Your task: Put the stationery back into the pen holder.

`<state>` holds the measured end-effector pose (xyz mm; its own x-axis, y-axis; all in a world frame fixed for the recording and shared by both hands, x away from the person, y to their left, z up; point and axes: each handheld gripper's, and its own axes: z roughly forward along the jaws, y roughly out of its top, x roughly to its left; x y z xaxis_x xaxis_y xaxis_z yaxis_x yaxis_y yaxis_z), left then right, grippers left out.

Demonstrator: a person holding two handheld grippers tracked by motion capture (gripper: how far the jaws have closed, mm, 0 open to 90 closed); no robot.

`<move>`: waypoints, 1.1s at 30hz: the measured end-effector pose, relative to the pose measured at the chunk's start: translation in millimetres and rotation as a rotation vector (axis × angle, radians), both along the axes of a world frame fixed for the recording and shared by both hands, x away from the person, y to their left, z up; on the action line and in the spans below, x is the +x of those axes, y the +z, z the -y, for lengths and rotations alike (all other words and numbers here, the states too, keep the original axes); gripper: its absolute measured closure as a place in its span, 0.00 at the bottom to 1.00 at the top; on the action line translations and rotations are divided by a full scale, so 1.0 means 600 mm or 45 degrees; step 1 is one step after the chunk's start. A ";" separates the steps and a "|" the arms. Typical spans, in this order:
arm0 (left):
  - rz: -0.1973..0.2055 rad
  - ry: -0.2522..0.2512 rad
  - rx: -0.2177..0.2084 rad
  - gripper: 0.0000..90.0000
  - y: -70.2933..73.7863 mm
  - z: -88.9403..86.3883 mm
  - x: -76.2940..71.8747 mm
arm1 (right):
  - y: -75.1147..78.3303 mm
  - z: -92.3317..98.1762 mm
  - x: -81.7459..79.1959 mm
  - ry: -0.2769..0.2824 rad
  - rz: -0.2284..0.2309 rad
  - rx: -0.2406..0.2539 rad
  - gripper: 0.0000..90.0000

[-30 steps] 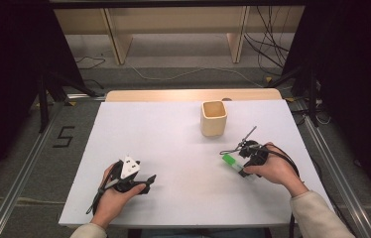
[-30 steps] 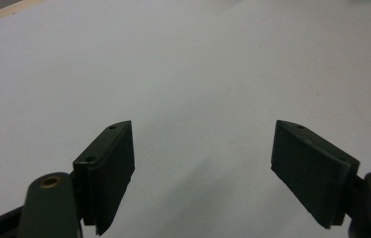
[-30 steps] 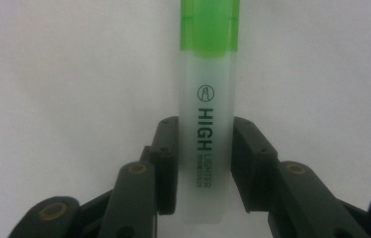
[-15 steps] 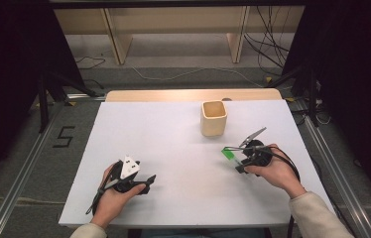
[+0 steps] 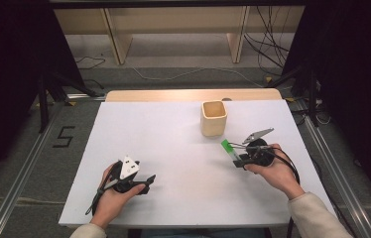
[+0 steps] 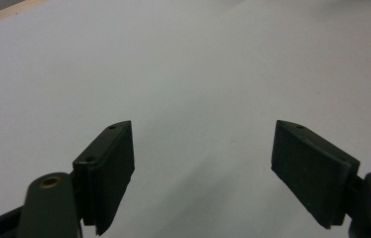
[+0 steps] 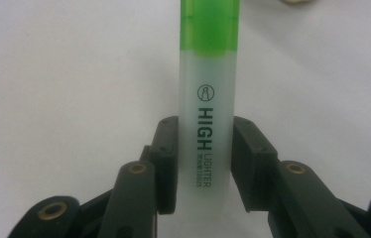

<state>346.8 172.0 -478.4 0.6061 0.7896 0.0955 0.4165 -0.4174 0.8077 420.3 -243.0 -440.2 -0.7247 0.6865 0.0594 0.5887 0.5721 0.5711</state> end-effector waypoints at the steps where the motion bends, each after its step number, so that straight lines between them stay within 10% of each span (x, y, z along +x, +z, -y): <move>1: 0.000 -0.001 0.000 0.27 0.000 0.000 0.000 | 0.000 0.001 0.000 0.001 0.009 0.011 0.73; 33: -0.004 -0.001 -0.003 0.27 -0.001 0.000 0.000 | 0.016 0.013 0.001 -0.102 0.207 0.256 0.73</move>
